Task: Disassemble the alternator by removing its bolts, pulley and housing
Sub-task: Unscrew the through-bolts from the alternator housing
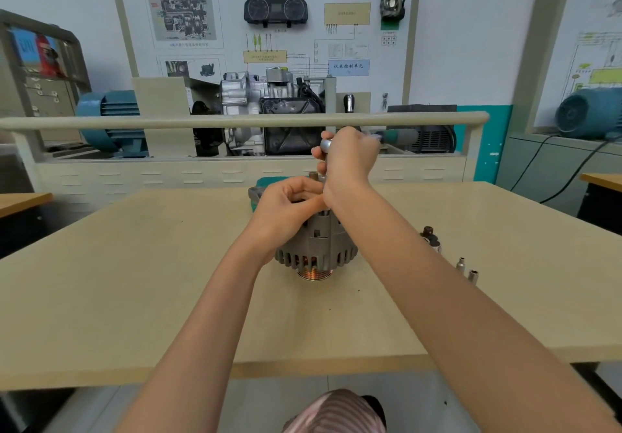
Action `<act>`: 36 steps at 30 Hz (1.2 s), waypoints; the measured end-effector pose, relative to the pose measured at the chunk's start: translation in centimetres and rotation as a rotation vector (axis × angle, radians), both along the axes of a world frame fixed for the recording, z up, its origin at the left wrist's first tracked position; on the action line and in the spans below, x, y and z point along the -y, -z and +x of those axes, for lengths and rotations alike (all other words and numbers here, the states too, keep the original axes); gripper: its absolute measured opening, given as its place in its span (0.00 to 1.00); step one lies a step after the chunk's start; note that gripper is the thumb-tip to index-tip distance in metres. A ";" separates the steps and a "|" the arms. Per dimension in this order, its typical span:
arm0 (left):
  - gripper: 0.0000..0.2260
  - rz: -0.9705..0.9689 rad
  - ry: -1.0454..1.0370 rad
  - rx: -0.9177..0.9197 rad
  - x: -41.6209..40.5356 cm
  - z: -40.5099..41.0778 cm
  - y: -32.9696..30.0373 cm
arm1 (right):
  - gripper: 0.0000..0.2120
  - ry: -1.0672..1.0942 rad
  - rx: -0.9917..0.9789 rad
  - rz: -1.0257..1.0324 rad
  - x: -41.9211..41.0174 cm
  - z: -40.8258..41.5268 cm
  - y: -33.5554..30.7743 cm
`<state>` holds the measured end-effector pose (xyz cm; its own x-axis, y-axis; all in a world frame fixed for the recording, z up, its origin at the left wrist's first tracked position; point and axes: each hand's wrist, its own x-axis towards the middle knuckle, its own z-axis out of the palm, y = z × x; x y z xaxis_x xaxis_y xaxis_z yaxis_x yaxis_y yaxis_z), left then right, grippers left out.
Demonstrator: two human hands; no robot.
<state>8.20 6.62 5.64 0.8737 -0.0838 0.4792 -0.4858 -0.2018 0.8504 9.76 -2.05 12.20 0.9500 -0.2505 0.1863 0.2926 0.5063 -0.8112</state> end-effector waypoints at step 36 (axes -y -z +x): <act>0.03 -0.014 0.027 -0.031 0.0 -0.4 -0.5 | 0.17 -0.063 -0.116 -0.555 2.2 -0.4 0.3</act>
<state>7.84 6.59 6.17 0.8859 -0.1005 0.4529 -0.4638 -0.1769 0.8681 9.37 -4.24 11.92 0.9820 -0.0874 0.1673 0.1687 0.0087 -0.9856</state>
